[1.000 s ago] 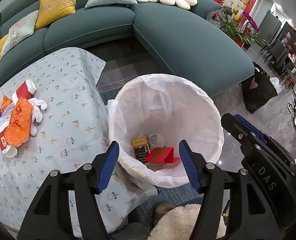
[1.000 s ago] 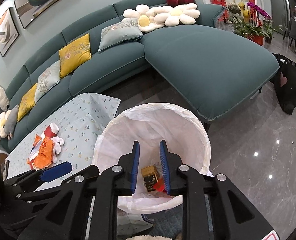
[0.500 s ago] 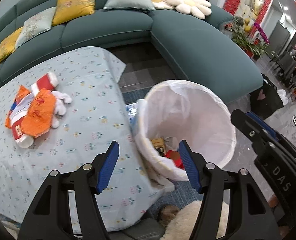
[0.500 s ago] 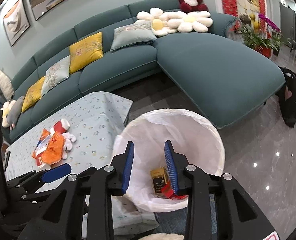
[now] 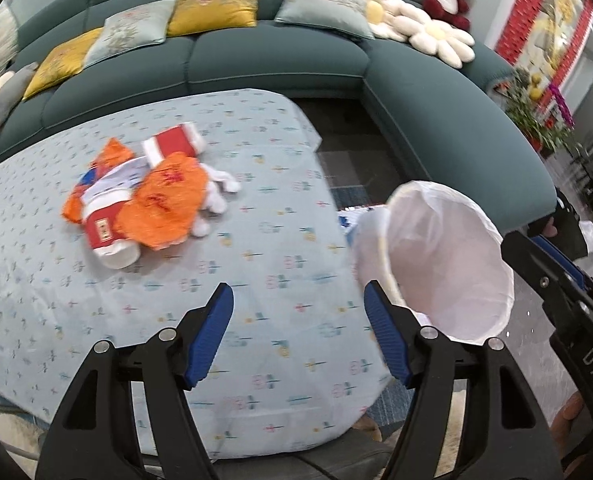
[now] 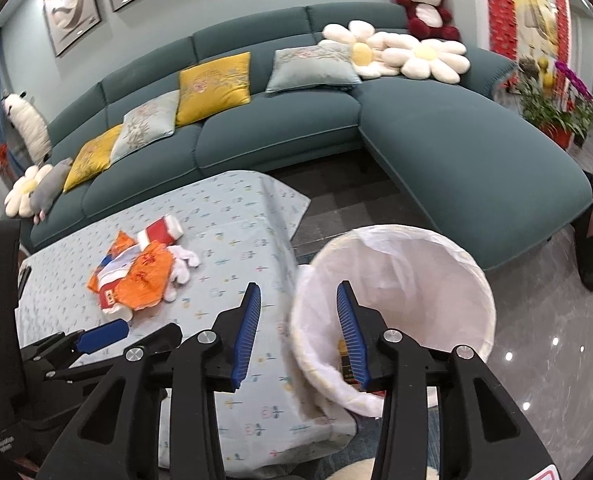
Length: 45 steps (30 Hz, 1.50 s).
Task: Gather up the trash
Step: 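Withdraw both tools from the bin and reach toward the cups and bags, then grasp the red-white paper cup with the left gripper while the right grasps an orange bag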
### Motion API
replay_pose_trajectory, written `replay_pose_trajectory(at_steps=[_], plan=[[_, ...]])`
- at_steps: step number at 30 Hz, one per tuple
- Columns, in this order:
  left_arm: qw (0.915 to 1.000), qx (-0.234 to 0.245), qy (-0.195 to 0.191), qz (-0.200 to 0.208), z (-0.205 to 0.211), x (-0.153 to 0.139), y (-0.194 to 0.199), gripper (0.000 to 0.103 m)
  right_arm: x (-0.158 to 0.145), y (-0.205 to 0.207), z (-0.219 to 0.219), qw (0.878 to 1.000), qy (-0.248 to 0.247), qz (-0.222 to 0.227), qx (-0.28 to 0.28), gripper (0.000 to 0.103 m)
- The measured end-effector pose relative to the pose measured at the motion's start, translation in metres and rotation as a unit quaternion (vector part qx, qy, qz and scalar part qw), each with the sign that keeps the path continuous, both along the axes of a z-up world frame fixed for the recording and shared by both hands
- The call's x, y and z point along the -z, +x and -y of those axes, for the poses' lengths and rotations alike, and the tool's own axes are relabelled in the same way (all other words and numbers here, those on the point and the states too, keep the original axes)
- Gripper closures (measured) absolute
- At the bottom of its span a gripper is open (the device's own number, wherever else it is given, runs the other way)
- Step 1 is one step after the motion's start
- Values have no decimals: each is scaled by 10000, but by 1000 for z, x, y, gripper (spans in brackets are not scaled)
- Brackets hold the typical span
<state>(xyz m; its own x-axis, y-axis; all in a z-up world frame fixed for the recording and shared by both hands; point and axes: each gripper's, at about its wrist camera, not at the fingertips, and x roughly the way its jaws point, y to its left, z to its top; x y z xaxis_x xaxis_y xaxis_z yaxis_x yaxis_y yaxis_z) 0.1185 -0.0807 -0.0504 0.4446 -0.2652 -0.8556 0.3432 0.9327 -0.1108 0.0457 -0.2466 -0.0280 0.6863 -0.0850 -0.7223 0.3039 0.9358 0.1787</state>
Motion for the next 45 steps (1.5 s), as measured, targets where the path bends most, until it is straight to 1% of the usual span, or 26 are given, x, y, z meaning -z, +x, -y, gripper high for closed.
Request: replay_pose_trajectory(at_steps=[11,19,28,33,40,45], plan=[[9988,-462,-103,79,-60,-8,7,38,-6,21,-65,9978,-248,-98,-613,61],[9956,-930,-50,67,-111,-2,15,36,3,37,-110,9940,-319,-264,-1011,61],[9900,-1410,44,-8,-164,15,33,35,28,64,-156,9876,-324,-536,-1440,61],[9872,-1585,131,-109,-181,28,48,35,47,87,-178,9833,-321,-708,-1646,61],[9819,-1853,-14,-383,-200,49,80,35,73,122,-198,9775,-268,-908,-1886,61],[9790,-1925,-303,-594,-207,60,102,35,96,147,-210,9728,-226,-1066,-2042,61]])
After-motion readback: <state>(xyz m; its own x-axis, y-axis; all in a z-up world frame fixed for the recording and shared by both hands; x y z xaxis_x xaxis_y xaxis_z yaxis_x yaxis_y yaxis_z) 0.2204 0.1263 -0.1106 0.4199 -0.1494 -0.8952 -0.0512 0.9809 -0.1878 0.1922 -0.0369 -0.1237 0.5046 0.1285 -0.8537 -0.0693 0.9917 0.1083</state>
